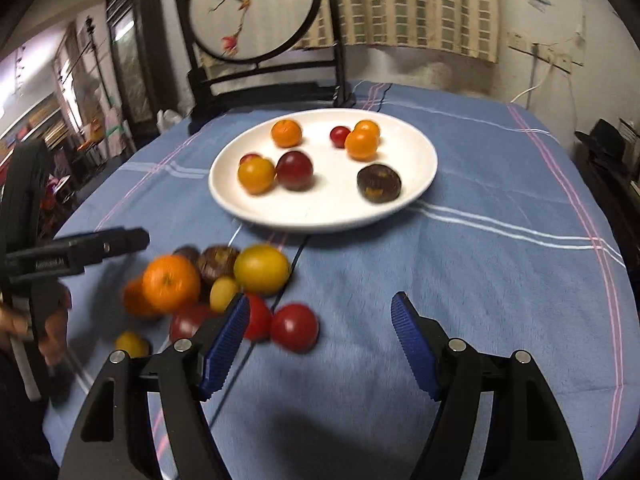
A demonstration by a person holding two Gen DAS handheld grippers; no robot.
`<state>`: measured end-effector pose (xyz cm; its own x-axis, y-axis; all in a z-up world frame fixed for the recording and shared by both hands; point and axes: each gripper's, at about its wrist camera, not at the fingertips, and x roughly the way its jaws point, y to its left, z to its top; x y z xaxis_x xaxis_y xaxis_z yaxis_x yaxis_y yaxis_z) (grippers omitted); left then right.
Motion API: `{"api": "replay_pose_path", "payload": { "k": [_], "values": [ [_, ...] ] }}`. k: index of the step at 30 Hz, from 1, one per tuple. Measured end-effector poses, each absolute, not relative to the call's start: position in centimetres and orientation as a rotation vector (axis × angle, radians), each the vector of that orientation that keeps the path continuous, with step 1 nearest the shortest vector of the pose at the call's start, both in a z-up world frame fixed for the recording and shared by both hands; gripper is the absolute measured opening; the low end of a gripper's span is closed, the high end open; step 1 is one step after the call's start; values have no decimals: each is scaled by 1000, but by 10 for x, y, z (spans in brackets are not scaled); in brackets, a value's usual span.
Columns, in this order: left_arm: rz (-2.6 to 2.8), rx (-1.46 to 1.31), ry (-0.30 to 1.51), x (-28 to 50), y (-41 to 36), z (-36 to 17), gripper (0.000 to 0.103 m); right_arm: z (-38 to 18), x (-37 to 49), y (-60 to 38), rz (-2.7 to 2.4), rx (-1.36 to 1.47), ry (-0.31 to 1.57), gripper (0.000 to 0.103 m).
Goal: Organize fruits
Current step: 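Move both open tools back toward the fruit cluster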
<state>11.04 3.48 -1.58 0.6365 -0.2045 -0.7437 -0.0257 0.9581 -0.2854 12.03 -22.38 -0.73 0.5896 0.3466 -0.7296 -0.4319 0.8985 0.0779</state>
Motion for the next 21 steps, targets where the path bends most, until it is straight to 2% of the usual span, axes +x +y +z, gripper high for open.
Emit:
{"api": "replay_pose_path", "payload": {
  "k": [8,10,17,20,21],
  "values": [
    [-165,-193,869,80,17,-4,93,-23,105,-216,511,-233,871,73],
    [-182,-207,895,74,14,-9,94,-27,105,-212,509,-248,881,66],
    [-205,-197,953,59,10,-25,94,-35,109,-195,494,-293,851,63],
    [-230,-213,967,53,9,-27,94,-38,109,-187,514,-316,851,54],
    [-243,-212,977,51,7,-28,94,-37,109,-187,526,-308,851,43]
  ]
}}
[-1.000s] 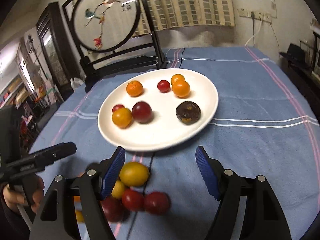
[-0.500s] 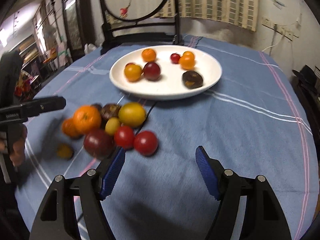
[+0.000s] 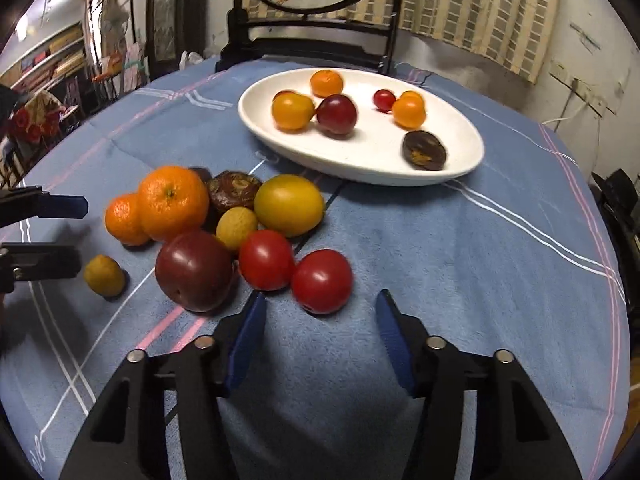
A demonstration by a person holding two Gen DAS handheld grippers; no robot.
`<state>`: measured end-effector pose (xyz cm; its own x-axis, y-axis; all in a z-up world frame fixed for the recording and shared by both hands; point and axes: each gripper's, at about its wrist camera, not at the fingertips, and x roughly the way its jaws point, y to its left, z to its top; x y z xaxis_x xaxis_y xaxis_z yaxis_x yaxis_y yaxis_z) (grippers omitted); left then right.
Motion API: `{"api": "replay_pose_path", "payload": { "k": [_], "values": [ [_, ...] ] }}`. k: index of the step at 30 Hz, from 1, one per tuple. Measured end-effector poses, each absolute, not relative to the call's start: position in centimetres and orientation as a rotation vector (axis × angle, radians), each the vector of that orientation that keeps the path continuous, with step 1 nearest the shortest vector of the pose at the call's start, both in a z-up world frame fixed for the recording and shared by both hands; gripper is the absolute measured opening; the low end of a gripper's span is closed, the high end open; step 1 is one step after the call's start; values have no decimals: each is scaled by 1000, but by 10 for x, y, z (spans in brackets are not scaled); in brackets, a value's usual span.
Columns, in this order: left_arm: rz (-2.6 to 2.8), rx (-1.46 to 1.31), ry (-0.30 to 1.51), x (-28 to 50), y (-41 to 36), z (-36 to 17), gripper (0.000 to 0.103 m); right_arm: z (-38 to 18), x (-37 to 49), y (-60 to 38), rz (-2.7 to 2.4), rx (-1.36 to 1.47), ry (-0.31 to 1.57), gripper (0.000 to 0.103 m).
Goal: Organize fruits
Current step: 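Move both open tools back toward the fruit cluster, then grasp a small olive-green fruit with the left tool while the right grasps a red tomato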
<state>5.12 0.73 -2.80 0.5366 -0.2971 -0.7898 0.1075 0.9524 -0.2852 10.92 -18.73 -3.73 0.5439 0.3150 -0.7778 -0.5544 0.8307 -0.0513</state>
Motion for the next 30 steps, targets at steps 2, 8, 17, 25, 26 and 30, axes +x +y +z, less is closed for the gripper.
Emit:
{"api": "replay_pose_path", "payload": {
  "k": [2,8,17,25,26,30],
  "values": [
    [-261,-201,990,49,2,-30,94,-37,109,-190,502,-311,845,34],
    [-290,-122,1031,43,-22,-41,94,-29,104,-199,522,-269,836,28],
    [-251,-93,1004,51,-32,-42,57,-22,104,-207,505,-237,823,28],
    [-255,-42,980,45,-34,-34,27,-14,102,-214,520,-178,795,28],
    [-263,-46,972,45,-33,-28,27,-13,103,-216,524,-155,790,28],
    [-297,-75,920,53,-27,-2,27,-4,109,-222,525,-62,775,28]
  ]
}}
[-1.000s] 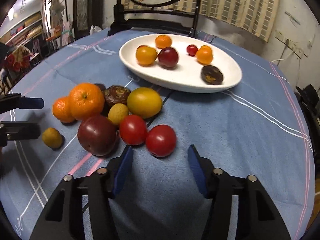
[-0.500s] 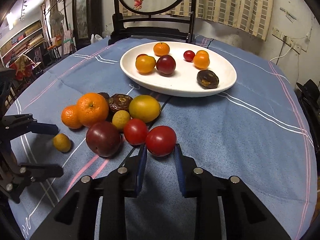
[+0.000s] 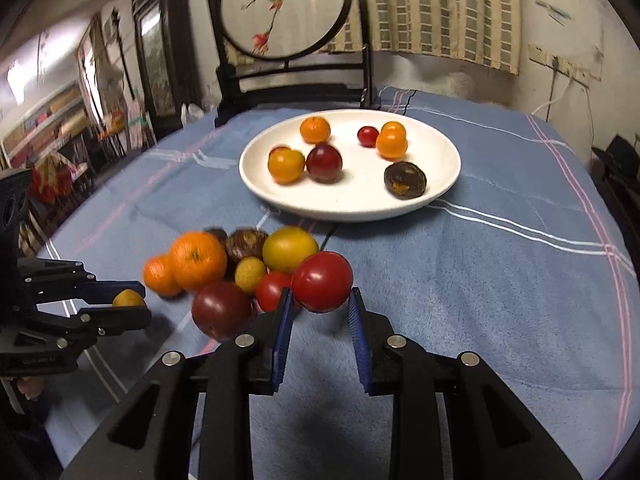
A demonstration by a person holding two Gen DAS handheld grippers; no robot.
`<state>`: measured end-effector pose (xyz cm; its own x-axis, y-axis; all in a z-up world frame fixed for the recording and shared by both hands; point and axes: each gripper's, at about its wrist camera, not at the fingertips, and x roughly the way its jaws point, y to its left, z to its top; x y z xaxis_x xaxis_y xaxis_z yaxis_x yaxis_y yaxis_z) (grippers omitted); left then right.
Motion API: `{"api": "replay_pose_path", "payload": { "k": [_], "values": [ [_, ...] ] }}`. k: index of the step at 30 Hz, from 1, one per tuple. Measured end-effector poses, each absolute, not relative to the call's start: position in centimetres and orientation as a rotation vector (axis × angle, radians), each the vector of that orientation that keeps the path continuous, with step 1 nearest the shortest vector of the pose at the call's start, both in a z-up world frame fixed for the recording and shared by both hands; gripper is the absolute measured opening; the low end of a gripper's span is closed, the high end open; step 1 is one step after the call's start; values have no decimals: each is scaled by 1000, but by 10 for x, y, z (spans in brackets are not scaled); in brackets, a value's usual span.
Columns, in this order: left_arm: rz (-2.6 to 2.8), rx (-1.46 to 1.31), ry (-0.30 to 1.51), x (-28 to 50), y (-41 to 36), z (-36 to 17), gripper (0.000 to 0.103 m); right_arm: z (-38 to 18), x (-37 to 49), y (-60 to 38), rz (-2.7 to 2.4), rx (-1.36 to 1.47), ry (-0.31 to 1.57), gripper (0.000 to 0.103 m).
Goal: Organize fruits
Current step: 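Grasp a small olive-green fruit with the left tool while the right grasps a red tomato, then lower both held fruits onto the white plate and open both tools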
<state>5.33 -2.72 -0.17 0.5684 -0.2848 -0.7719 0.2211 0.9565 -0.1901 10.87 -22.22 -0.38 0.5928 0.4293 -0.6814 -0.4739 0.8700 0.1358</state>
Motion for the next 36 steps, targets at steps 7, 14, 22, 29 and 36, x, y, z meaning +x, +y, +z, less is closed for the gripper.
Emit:
{"api": "replay_pose_path", "payload": {
  "k": [7,14,22,29,36],
  "values": [
    [-307,-141,874,121,-22,32,28,25,124,-222,441,47,762,28],
    [-217,-164,863,202,-29,34,28,32,167,-214,375,122,729,29],
    [-166,-113,817,236,-44,12,28,-1,192,-214,436,209,785,31],
    [-113,-160,705,227,-29,18,80,-7,189,-218,420,254,790,48],
    [-118,-207,719,208,-15,27,85,-3,179,-216,412,214,775,57]
  ]
}}
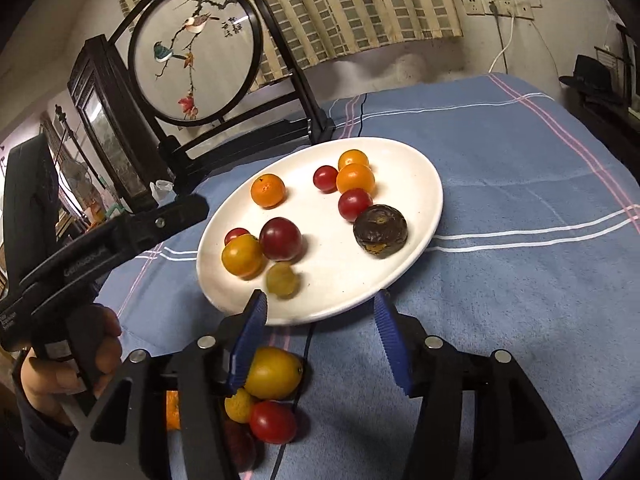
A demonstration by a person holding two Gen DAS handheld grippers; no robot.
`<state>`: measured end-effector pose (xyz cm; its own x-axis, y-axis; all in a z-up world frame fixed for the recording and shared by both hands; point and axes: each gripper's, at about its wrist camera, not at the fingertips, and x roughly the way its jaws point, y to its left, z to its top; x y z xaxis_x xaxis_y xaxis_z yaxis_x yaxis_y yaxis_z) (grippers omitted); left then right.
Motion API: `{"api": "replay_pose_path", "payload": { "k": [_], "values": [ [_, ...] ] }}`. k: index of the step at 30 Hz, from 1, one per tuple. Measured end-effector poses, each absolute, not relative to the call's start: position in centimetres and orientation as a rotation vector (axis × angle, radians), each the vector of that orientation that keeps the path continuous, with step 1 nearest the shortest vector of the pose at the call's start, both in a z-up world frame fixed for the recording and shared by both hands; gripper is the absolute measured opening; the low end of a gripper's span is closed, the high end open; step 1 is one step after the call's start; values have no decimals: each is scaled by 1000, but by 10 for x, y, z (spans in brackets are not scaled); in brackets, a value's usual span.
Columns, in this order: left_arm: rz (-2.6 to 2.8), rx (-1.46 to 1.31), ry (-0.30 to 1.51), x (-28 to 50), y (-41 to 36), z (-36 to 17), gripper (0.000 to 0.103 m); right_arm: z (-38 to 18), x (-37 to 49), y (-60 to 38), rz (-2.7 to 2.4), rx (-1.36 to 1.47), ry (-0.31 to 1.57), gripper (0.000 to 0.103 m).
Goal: Organize fruits
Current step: 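Lower both held fruits onto the white plate and open both tools, then move both open tools back toward the fruit cluster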
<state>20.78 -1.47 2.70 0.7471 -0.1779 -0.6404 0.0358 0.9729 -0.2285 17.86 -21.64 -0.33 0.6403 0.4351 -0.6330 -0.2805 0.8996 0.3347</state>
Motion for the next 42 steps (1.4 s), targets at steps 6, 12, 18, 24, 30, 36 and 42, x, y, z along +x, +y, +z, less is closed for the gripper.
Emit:
{"api": "replay_pose_path", "payload": {
  "k": [6,12,18,24,30,36,42],
  "values": [
    [-86,-214,727,184,1,22,92,-1,173,-216,408,182,774,58],
    [-71,-261,778,162,22,4,93,1,162,-208,429,101,787,58],
    [-54,-225,824,152,28,-3,95,-6,143,-205,461,56,812,58],
    [-66,-156,834,138,22,-4,97,-10,112,-205,515,46,842,58],
    [-61,-163,854,129,30,-9,97,-15,81,-181,576,-55,859,58],
    [-60,-172,866,125,34,-11,98,-26,85,-152,566,-146,918,58],
    [-104,-203,868,118,37,-9,98,-34,91,-135,506,-224,922,40]
  ]
}}
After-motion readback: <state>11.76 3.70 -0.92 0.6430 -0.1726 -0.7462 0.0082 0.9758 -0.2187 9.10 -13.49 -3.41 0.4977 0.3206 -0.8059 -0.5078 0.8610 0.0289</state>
